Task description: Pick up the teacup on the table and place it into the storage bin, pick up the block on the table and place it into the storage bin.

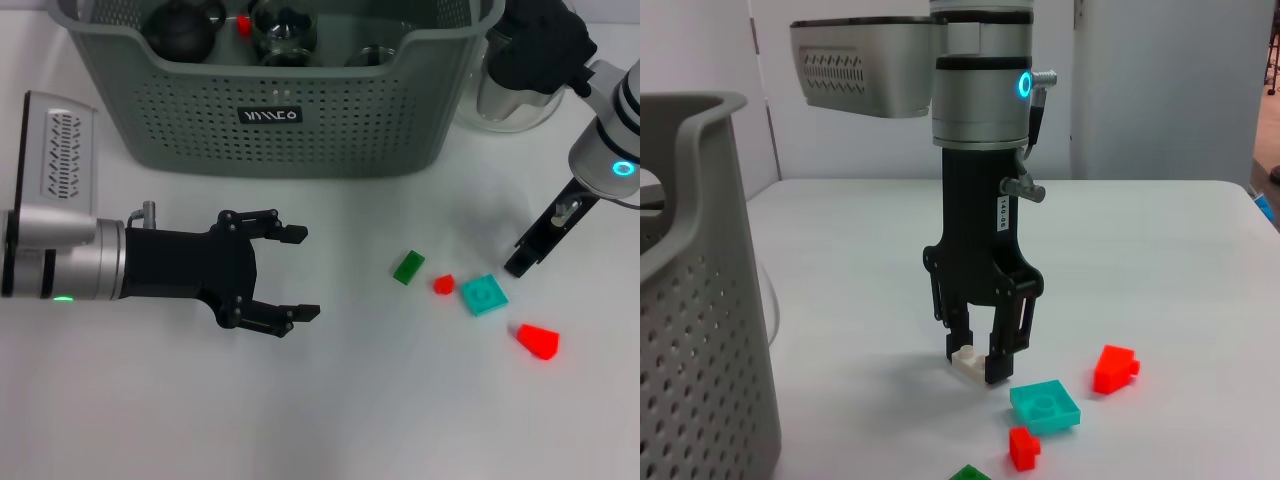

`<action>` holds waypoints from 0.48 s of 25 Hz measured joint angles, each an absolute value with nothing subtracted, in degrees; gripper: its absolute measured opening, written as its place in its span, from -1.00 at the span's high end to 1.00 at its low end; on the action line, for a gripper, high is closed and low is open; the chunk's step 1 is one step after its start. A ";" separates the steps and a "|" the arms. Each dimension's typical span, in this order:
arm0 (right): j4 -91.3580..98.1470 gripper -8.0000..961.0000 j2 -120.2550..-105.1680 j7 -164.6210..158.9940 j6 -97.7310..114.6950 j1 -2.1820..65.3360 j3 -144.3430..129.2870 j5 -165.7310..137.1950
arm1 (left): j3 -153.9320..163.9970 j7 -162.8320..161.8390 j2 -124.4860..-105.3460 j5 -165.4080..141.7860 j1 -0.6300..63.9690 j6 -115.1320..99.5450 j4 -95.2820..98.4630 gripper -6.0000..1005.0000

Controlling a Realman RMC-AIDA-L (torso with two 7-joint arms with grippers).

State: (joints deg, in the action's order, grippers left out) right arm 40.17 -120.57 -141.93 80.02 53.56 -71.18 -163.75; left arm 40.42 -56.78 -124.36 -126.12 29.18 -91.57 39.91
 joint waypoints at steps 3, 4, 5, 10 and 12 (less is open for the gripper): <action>40.56 -0.12 -120.58 -141.89 80.63 53.56 -71.25 -163.65 | 40.37 -56.78 -124.36 -126.12 29.18 -91.58 39.91 -0.78; 40.75 -0.07 -120.58 -141.86 81.15 53.55 -71.26 -163.63 | 40.37 -56.78 -124.36 -126.12 29.18 -91.58 39.90 -0.78; 41.32 -0.01 -120.59 -141.77 81.84 53.54 -71.26 -163.46 | 40.37 -56.78 -124.36 -126.12 29.18 -91.57 39.91 -0.78; 50.69 0.10 -120.38 -141.86 89.57 52.43 -71.16 -160.71 | 40.09 -56.78 -124.37 -126.13 29.13 -91.65 39.91 -0.78; 57.99 0.10 -120.25 -142.34 94.77 51.70 -70.62 -158.81 | 40.04 -56.78 -124.37 -126.13 29.02 -91.61 40.00 -0.78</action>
